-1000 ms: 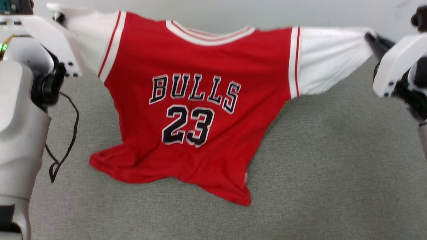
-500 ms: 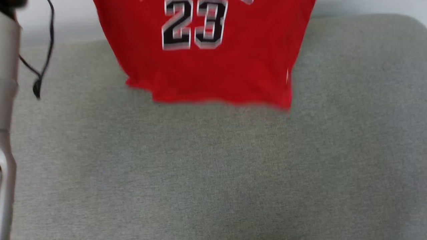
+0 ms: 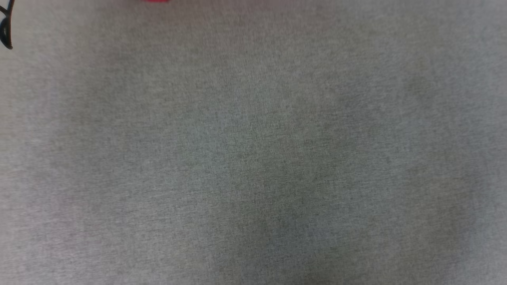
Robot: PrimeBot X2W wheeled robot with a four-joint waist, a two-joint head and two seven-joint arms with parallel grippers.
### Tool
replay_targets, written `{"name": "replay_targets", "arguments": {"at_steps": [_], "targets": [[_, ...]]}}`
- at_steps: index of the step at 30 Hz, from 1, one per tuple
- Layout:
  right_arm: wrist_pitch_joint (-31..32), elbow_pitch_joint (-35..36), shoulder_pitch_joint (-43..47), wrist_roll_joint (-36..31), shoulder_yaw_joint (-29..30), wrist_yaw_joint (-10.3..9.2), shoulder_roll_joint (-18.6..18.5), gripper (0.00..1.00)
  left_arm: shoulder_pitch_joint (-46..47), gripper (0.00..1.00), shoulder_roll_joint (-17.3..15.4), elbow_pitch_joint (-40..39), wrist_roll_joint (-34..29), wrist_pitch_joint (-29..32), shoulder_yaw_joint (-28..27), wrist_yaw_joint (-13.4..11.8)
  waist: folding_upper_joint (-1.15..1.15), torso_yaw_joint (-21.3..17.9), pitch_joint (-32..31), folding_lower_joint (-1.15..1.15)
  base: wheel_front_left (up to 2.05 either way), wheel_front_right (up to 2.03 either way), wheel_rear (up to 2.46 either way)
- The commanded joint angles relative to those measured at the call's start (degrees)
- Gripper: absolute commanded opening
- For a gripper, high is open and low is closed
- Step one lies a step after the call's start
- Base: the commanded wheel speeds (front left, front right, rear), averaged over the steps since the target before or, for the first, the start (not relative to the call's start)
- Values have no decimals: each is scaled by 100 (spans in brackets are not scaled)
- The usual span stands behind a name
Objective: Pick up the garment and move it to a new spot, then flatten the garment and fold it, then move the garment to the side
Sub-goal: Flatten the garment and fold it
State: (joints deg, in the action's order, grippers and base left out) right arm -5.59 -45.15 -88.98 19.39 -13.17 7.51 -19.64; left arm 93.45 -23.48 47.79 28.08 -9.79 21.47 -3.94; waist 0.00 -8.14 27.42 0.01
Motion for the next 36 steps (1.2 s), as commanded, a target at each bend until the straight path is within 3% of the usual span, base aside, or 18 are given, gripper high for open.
{"name": "replay_targets", "arguments": {"at_steps": [1, 12, 17, 24, 30, 36], "targets": [[-51, -66, -66, 72, -51, -4, 37, 0, 93, 0, 7, 43, 23, -64, -6, 27, 0, -32, 237, -1, 0, 0, 0], [-198, -648, 178, 574, -652, -4, 162, 0, -333, 0, 248, 750, 317, -293, -31, 391, 0, 27, 530, -1, 0, 0, 0], [-293, -707, 560, 875, -967, -4, 58, 0, -860, 0, 306, 957, 475, -429, -88, 597, 0, 132, 219, -1, 0, 0, 0], [-275, -343, 1819, 1445, -1436, -4, -201, 0, -2287, 0, 287, 737, 711, -538, -287, 795, 0, 286, -548, -1, 0, 0, 0], [-52, 281, 3146, 1829, -1666, -4, -533, 0, -3993, 0, 147, -127, 752, -548, -628, 638, 0, 310, -1088, -1, 0, 0, 0], [183, 1006, 4444, 1971, -1529, -4, -697, 0, -5851, 0, 74, -1113, 794, -550, -823, 349, 0, 251, -1509, -1, 0, 0, 0]]}}
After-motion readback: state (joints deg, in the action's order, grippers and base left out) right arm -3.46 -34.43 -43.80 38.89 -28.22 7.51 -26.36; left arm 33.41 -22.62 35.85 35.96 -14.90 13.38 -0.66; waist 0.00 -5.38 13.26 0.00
